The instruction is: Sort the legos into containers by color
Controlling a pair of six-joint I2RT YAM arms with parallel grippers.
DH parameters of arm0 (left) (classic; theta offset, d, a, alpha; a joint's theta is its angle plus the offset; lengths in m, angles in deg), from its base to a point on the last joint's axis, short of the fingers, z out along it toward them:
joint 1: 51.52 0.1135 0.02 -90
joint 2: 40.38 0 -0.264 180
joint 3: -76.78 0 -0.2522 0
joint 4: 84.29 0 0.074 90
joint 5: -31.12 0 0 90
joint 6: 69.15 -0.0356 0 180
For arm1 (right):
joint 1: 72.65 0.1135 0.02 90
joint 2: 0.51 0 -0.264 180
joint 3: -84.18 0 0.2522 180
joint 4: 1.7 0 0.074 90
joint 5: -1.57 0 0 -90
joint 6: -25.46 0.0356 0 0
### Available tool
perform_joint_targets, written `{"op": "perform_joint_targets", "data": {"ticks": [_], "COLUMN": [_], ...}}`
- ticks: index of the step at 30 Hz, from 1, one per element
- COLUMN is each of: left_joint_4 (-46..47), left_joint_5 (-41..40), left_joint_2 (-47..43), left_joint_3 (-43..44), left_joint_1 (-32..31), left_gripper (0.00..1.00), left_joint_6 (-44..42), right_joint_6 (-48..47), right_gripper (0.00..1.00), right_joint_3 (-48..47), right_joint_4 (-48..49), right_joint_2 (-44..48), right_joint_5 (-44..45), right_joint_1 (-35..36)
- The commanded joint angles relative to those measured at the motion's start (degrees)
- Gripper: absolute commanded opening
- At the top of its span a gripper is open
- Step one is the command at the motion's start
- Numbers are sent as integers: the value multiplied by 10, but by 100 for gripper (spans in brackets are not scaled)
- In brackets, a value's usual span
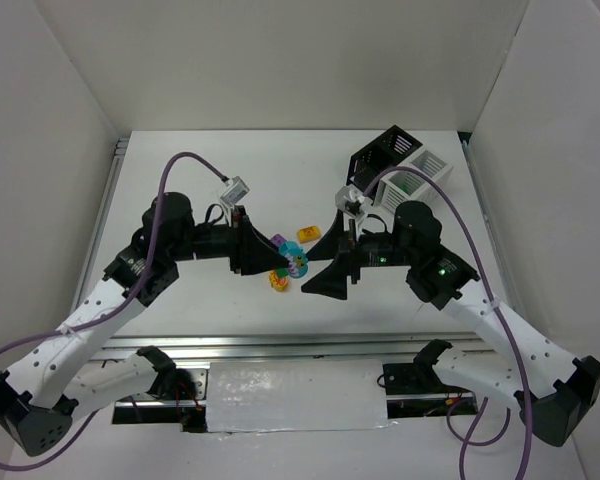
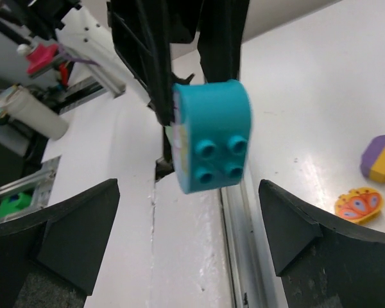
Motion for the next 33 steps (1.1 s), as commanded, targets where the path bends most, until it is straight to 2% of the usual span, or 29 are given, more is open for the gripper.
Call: {"op": "perform_joint_targets", "data": {"ticks": [1, 4, 12, 15, 18, 20, 21, 23, 24, 27, 30, 31, 33], "left_joint_4": [88, 117, 105, 107, 102, 101, 101, 94, 83, 59, 39, 38, 39], "left_joint_5": [85, 124, 135, 132, 129, 125, 123, 122, 119, 100, 67, 60, 47], "left_joint_2": [-32, -52, -42, -39, -34, -33, -32, -31, -30, -33, -40, -44, -47], "left_joint_3": [-18, -30, -31, -36, -33, -30, -29, -24, -23, -12, -2, -1, -2], "left_joint_1": [-1, -2, -3, -3, -4, -3, -3, -3, -3, -4, -4, -4, -4], "left_gripper": [0, 0, 0, 0, 0, 0, 0, 0, 0, 0, 39, 62, 82], "left_joint_6": [-22, -19, -24, -26, -29, -30, -32, -33, -34, -43, -52, -50, -47], "right_joint_6": [22, 36, 79, 93, 97, 99, 100, 106, 104, 99, 101, 100, 101], "right_gripper": [96, 95, 91, 86, 76, 53, 31, 4, 0, 0, 0, 0, 0], "right_joint_3": [-8, -11, -31, -36, -36, -35, -35, -29, -28, -19, -11, -10, -7], "right_joint_4": [40, 52, 120, 140, 147, 154, 155, 159, 158, 156, 166, 166, 170], "right_joint_2": [-17, -29, -45, -51, -60, -67, -70, -71, -69, -58, -47, -46, -42], "right_joint_5": [-76, -67, -79, -87, -88, -88, -88, -80, -76, -63, -55, -53, -51], "right_joint_1": [-3, -2, 5, 11, 19, 27, 29, 32, 32, 32, 32, 32, 32]}}
